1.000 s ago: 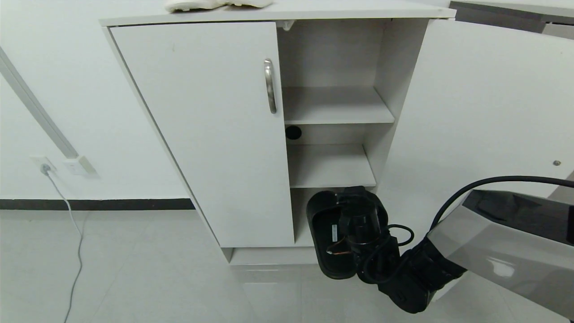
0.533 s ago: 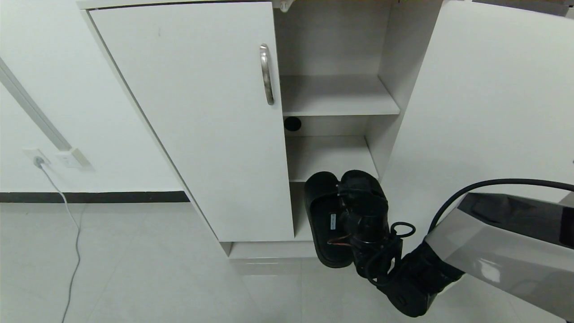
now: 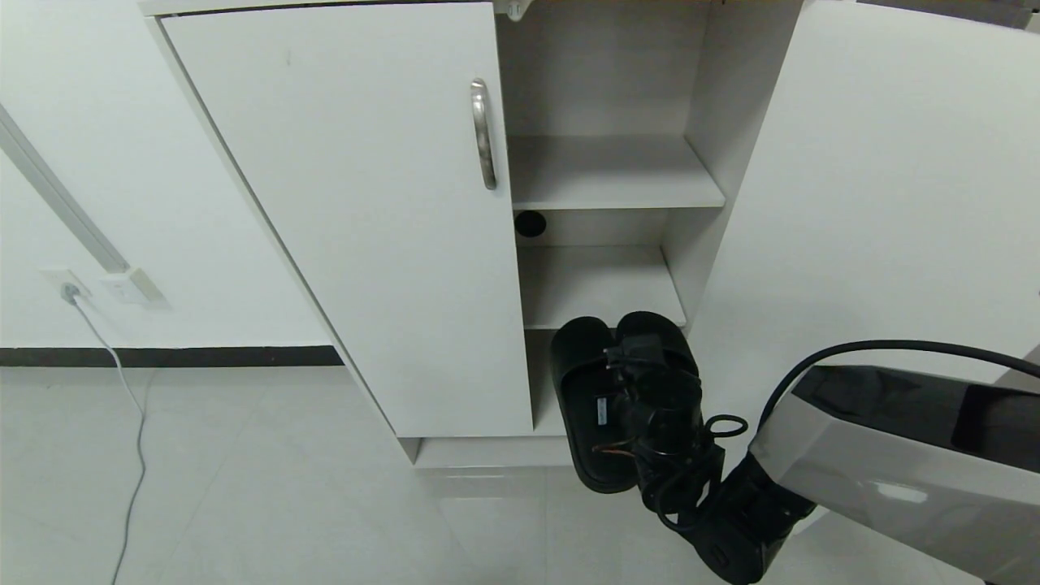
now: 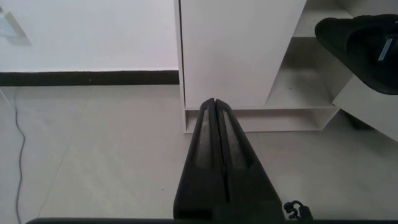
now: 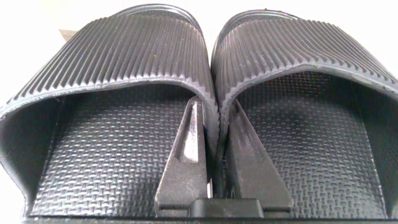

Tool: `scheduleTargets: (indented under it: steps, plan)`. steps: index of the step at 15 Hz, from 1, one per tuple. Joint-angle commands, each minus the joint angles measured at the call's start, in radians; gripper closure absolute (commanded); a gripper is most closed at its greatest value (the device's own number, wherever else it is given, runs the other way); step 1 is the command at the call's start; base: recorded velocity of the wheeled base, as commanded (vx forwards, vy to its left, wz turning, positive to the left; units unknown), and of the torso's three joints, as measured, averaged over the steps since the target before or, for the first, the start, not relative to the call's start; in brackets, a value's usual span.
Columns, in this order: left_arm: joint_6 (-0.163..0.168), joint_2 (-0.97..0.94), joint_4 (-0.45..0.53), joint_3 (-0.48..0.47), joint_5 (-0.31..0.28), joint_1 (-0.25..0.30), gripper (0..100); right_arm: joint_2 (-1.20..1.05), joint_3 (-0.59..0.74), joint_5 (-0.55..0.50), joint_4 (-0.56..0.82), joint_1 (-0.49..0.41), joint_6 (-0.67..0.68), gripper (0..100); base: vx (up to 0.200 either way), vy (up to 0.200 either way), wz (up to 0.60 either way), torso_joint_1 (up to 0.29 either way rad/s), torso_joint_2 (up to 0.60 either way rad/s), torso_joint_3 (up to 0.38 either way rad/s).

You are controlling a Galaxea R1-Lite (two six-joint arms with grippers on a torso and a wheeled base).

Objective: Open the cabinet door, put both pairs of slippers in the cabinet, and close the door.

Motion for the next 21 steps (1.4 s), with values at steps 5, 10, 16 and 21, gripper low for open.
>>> scheduleTargets:
  steps: [5, 10, 16, 21]
  plan:
    - [0.001, 0.001, 0.0, 0.0, -0.001, 0.0, 100, 0.003, 0.0, 0.0, -0.001, 0.002, 0.0, 100, 0.2, 0.0, 0.0, 0.004, 0.0, 0.0]
    - [0.0, 0.001, 0.0, 0.0, -0.001, 0.0, 100, 0.019, -0.017, 0.006, -0.001, -0.003, 0.001, 100, 0.12, 0.0, 0.0, 0.002, 0.0, 0.0]
    - [0.0, 0.001, 0.0, 0.0, 0.001, 0.0, 100, 0.056, -0.1, 0.031, 0.028, -0.044, 0.0, 100, 0.0, 0.0, 0.0, 0.0, 0.0, 0.0]
    - [-0.002, 0.001, 0.0, 0.0, 0.002, 0.0, 100, 0.131, -0.344, 0.032, 0.195, -0.072, 0.001, 100, 0.0, 0.0, 0.0, 0.0, 0.0, 0.0]
